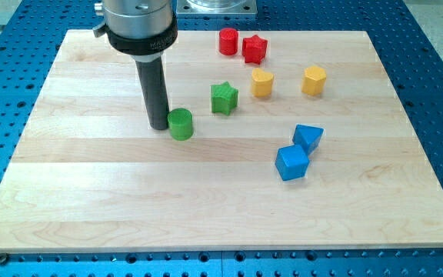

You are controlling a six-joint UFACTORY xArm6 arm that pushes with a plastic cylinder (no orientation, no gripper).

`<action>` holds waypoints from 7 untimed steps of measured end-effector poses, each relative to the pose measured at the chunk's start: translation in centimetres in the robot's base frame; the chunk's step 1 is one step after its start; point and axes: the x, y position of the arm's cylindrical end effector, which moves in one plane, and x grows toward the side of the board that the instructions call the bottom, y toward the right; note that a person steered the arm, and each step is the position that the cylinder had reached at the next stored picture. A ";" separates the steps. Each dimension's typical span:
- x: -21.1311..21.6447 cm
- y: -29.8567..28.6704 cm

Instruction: Move the cube to the bottom right of the green circle

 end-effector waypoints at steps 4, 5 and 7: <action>-1.8 3.4; 2.7 0.3; 14.4 11.5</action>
